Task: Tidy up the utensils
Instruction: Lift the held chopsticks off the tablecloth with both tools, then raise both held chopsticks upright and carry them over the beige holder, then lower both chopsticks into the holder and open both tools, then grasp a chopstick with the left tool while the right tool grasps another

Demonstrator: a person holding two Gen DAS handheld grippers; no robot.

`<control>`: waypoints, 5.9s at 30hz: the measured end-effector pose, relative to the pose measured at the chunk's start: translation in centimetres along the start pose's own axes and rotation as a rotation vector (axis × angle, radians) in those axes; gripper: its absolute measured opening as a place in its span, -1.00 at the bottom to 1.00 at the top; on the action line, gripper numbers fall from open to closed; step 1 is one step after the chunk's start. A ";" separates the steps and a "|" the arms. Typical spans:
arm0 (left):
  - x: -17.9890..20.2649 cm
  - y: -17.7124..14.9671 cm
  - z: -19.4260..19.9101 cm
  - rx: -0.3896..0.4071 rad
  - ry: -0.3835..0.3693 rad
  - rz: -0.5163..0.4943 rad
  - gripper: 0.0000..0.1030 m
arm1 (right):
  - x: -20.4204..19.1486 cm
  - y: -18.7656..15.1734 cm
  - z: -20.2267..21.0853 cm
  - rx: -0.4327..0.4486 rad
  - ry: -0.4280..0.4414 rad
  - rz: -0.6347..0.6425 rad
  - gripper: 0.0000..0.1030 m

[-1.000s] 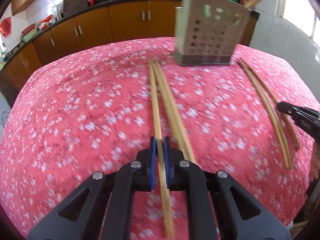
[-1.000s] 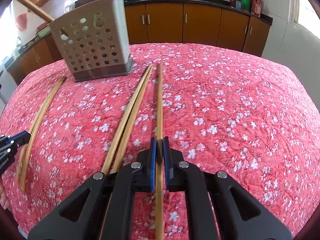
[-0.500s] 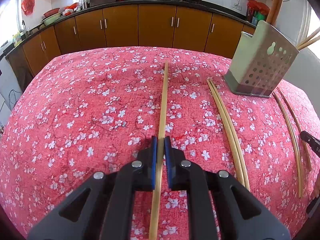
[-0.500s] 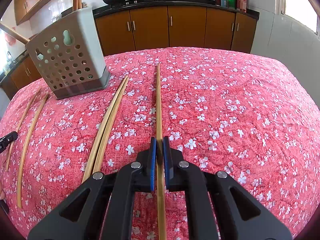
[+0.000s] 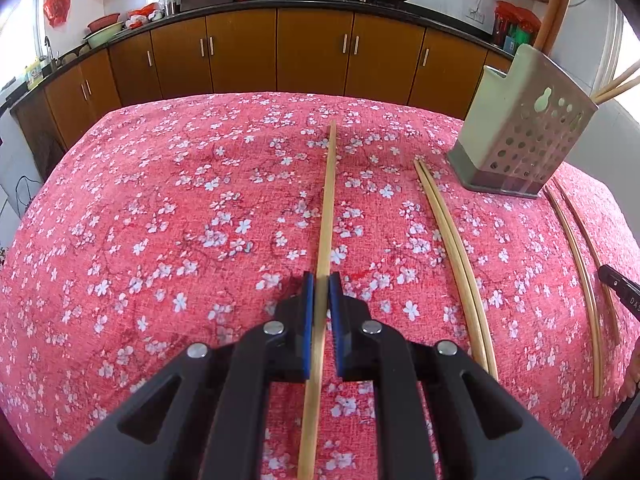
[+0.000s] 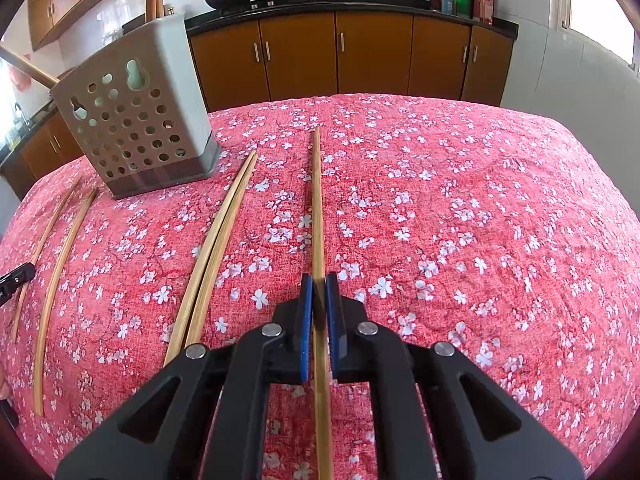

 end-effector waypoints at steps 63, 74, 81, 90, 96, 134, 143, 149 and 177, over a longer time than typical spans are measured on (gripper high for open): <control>-0.1 0.1 0.0 -0.004 -0.010 0.007 -0.77 | 0.1 0.0 0.0 -0.002 0.003 -0.007 -0.84; 0.1 -1.9 1.1 -0.009 0.013 -0.035 -0.77 | 0.1 -1.6 0.8 -0.006 0.014 0.016 -0.84; 0.7 -2.3 2.9 0.010 0.050 -0.071 -0.83 | 0.5 -1.5 2.7 0.044 0.031 -0.005 -0.85; 1.9 1.2 13.2 0.241 -0.012 -0.048 -0.84 | -0.1 1.7 11.9 0.304 0.017 0.013 -0.85; 1.9 3.5 16.7 0.307 -0.043 -0.064 -0.84 | -0.9 3.2 14.6 0.373 0.030 0.027 -0.85; 15.2 13.4 18.2 0.379 -0.240 -0.177 -0.78 | -8.8 12.2 18.0 0.558 0.207 0.081 -0.65; 12.1 11.5 21.3 0.457 -0.246 -0.121 -0.58 | -6.5 10.9 21.1 0.610 0.193 0.034 -0.50; 7.0 7.8 20.6 0.454 -0.138 -0.057 -0.47 | -2.4 7.6 17.2 0.438 0.105 -0.030 -0.49; 7.5 -4.1 3.1 -0.015 -0.172 -0.118 -0.69 | -2.2 -1.5 0.5 -0.047 0.053 -0.021 -0.85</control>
Point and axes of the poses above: each gripper's, at about its wrist camera, not at the fingertips, and z roughly against the way its jaws point, x to its right, y to its top, the point moved 5 cm from there along -z, roughly the way its jaws point, and after that the axes turned 15 degrees about -x, right-handed, at the moved point
